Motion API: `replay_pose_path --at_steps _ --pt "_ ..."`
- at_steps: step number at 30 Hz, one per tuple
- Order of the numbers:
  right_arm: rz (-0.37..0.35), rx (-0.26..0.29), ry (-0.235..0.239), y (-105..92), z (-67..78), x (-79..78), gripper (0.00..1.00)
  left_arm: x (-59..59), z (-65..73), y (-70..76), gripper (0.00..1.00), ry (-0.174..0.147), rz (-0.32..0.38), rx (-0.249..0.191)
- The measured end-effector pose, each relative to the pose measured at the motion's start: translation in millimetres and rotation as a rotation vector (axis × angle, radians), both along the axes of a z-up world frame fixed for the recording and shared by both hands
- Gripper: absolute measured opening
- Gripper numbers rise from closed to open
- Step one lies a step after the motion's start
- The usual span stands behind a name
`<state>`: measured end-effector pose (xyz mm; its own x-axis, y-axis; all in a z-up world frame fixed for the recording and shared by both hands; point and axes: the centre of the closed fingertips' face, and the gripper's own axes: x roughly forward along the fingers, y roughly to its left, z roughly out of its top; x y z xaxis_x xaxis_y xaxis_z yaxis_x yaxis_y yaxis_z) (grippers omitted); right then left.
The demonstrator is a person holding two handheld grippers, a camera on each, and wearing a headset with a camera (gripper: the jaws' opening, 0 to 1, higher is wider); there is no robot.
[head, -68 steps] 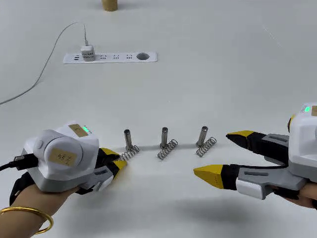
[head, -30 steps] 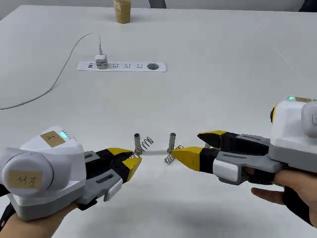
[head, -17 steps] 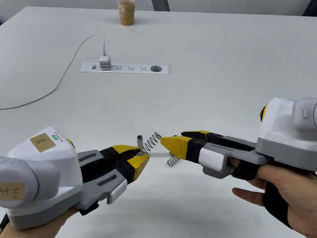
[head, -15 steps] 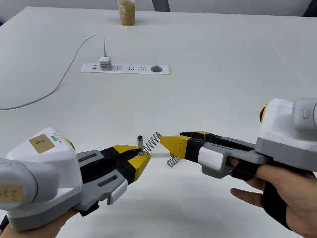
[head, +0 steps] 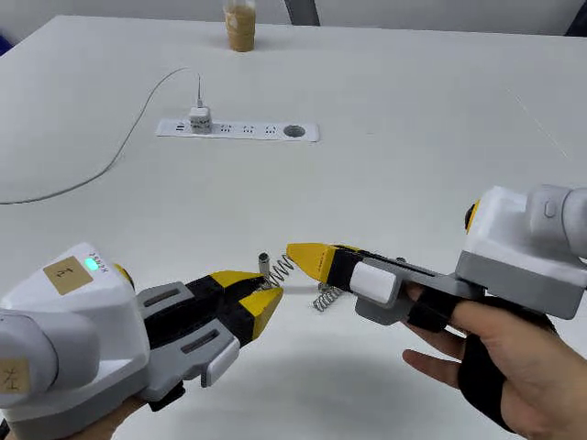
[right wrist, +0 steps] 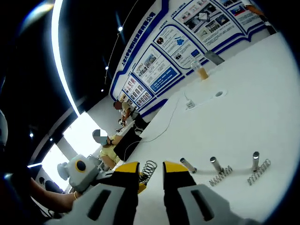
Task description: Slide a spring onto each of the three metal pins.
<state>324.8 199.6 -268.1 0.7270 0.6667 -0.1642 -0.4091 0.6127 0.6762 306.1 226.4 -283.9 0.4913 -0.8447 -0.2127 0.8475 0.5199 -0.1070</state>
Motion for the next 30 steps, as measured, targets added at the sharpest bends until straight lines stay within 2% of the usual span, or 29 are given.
replay_pose_path --at_steps 16,23,25,30 --pt "0.001 0.094 0.027 6.1 4.3 0.2 0.12 -1.3 6.0 -1.2 0.10 -0.010 0.003 -0.015" --pt "0.023 0.138 0.004 10.6 11.0 -1.0 0.11 0.7 5.0 0.6 0.11 -0.016 0.008 0.006" --pt "0.032 0.110 -0.025 11.6 11.6 -1.0 0.11 1.0 4.6 0.3 0.11 -0.018 0.010 0.015" --pt "0.034 0.091 -0.056 13.6 14.4 -1.3 0.11 3.4 4.2 0.9 0.12 -0.008 0.021 0.025"
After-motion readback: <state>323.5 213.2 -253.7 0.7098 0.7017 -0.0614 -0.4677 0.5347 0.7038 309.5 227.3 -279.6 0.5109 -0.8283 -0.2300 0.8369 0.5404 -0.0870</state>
